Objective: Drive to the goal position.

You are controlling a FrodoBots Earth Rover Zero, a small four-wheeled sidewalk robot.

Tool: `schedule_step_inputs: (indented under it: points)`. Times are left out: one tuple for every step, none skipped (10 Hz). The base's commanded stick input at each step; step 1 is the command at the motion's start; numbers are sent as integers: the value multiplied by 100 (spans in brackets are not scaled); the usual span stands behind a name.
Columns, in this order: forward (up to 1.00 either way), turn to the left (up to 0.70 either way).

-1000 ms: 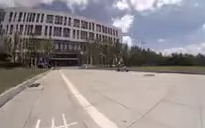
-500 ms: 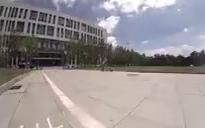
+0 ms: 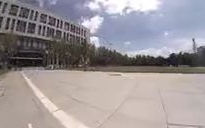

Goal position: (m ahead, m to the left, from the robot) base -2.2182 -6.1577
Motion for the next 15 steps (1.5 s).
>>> schedule_step_inputs:
  points:
    - [0, -70]
    - [0, -70]
    - [0, -70]
    - [0, -70]
    - [0, -70]
    - [0, -70]
    - [0, -70]
    - [0, -70]
    - [0, -70]
    - [0, -70]
    - [0, -70]
    - [0, -70]
    - [0, -70]
    - [0, -70]
    - [0, -70]
